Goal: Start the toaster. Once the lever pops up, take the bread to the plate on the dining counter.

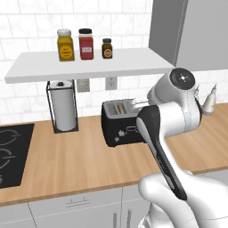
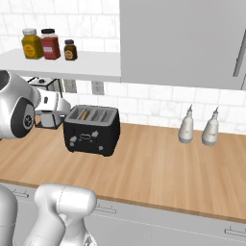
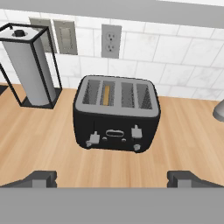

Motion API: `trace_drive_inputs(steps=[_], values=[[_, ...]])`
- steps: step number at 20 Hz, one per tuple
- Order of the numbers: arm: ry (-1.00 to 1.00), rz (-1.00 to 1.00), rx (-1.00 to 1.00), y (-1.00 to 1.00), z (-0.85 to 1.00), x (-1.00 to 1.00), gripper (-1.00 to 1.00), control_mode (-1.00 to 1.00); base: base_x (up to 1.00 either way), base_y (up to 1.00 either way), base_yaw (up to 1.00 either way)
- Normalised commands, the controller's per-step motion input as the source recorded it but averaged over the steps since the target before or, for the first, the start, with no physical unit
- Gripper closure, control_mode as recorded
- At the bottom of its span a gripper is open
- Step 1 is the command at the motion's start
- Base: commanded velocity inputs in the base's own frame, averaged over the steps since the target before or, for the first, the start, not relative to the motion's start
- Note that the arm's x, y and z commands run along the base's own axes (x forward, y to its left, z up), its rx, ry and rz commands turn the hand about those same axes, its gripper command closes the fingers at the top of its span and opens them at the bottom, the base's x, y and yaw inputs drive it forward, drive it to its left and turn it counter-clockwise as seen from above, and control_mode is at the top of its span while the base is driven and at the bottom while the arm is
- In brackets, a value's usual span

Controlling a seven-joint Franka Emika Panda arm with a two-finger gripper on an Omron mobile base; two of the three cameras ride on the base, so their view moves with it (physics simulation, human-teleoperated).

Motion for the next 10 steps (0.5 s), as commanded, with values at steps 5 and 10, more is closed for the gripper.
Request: trace_drive_inputs(steps=[5, 10], values=[[0.00, 0.00, 0.00, 0.00, 0.00, 0.00, -1.00, -1.00, 0.00, 0.00, 0.00], [0.00, 0.00, 0.00, 0.00, 0.00, 0.00, -1.00, -1.00, 0.00, 0.00, 0.00]])
